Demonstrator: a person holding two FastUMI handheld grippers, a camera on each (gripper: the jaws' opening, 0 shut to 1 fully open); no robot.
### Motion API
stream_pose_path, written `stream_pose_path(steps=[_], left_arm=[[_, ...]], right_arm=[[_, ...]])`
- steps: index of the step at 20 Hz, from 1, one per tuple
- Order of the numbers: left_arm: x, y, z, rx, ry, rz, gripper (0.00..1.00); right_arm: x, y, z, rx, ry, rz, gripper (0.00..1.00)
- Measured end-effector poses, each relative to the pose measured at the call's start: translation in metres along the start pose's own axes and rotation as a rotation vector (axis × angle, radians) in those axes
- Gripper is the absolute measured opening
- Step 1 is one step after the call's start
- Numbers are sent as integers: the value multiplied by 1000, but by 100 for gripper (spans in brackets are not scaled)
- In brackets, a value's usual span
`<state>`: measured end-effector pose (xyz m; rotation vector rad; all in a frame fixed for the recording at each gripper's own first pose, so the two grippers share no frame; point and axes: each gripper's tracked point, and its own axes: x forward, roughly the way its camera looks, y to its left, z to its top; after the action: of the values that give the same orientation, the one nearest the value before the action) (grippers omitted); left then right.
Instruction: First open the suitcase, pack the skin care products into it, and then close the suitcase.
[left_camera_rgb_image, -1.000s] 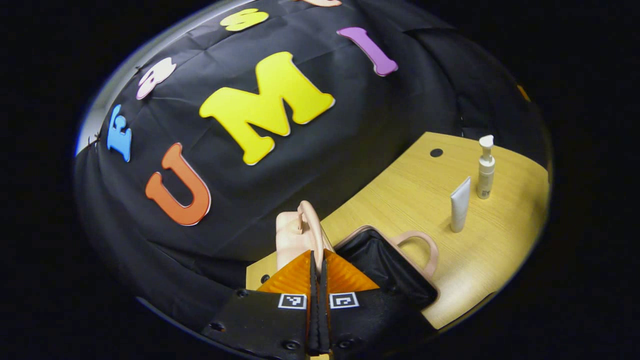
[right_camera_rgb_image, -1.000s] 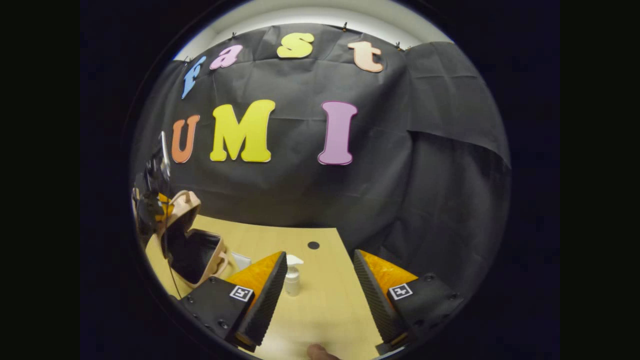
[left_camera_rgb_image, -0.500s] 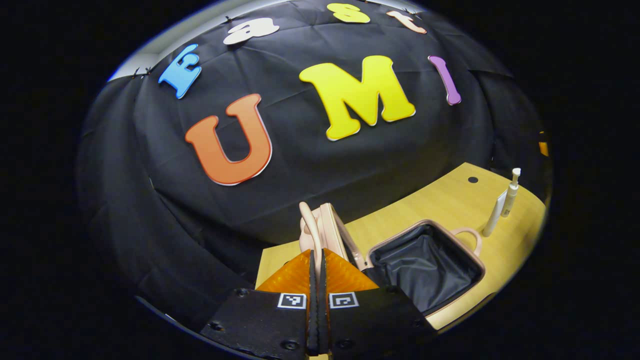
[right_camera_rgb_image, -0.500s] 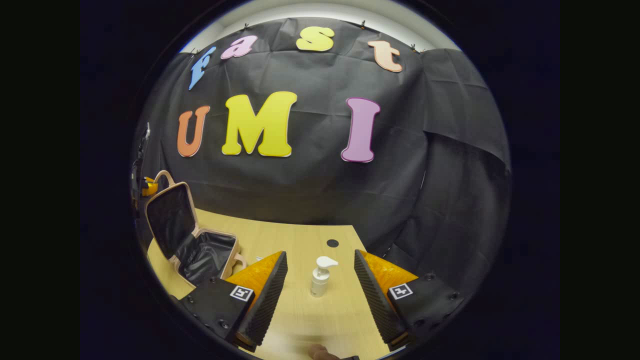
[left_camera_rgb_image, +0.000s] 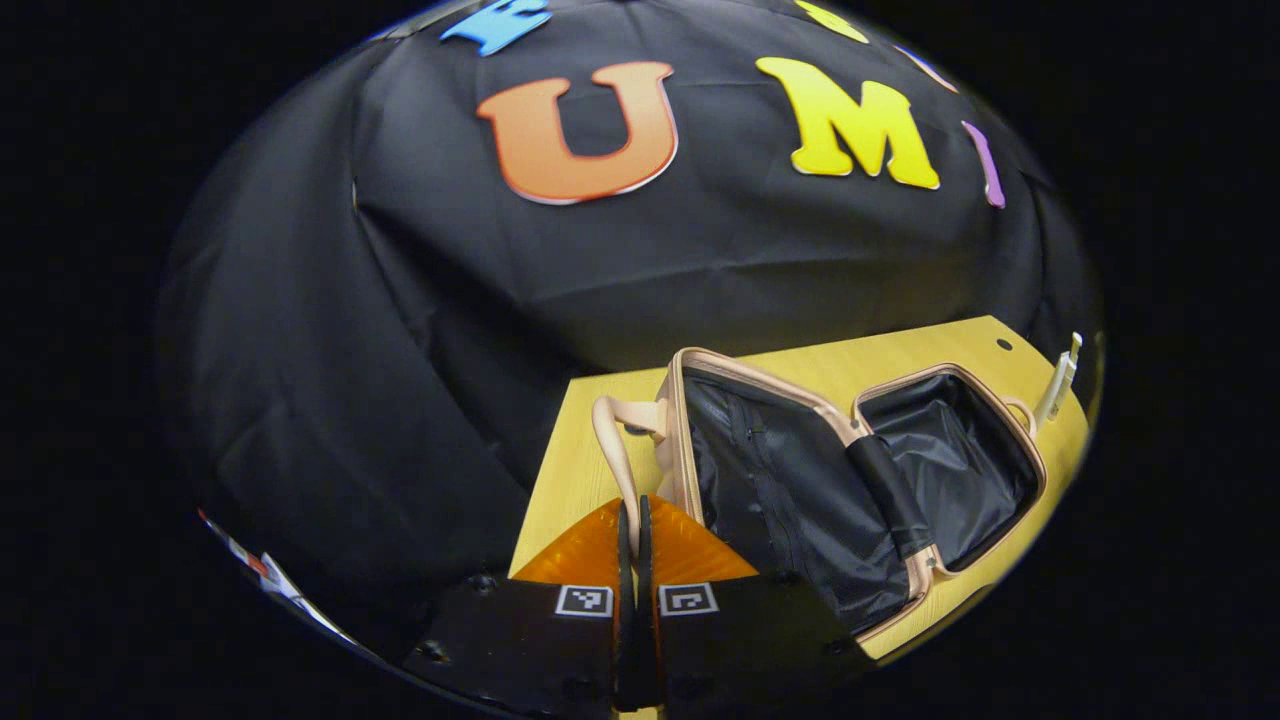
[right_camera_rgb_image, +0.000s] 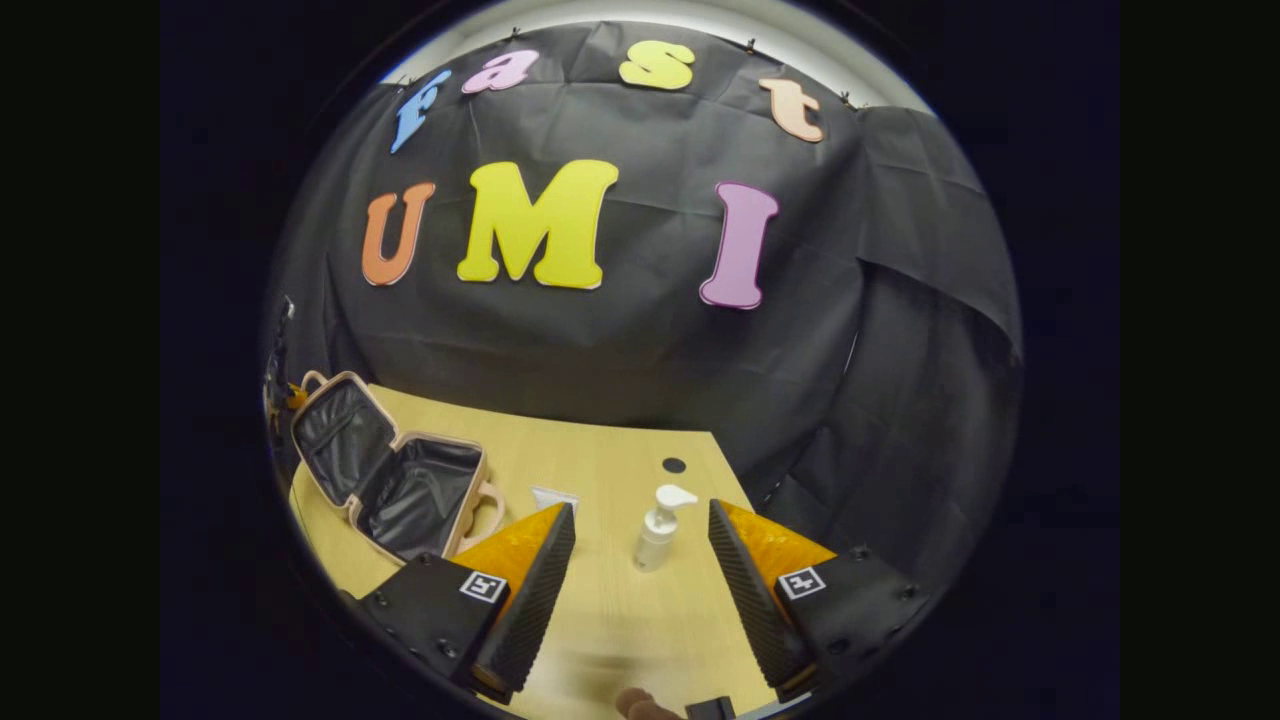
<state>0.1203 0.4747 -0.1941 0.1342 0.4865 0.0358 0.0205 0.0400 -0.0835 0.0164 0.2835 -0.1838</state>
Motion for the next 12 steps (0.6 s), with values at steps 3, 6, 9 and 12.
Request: stream_pose_path(steps=[3,6,9,12], left_arm=[[27,7,-44,-48,95,-46,3],[44,9,-79,-62,167,-99,4],[53,11,-98,-100,198,-131,5],[58,10,-101,-102,197,-135,12]], right_arm=[[-8,0,-14,-39,27,-11,80],[-13,-6,-18,-49,45,-28,78],[-20,-8,-25,-50,64,-50,80],[-27,-1,-30,-48,85,-47,80]])
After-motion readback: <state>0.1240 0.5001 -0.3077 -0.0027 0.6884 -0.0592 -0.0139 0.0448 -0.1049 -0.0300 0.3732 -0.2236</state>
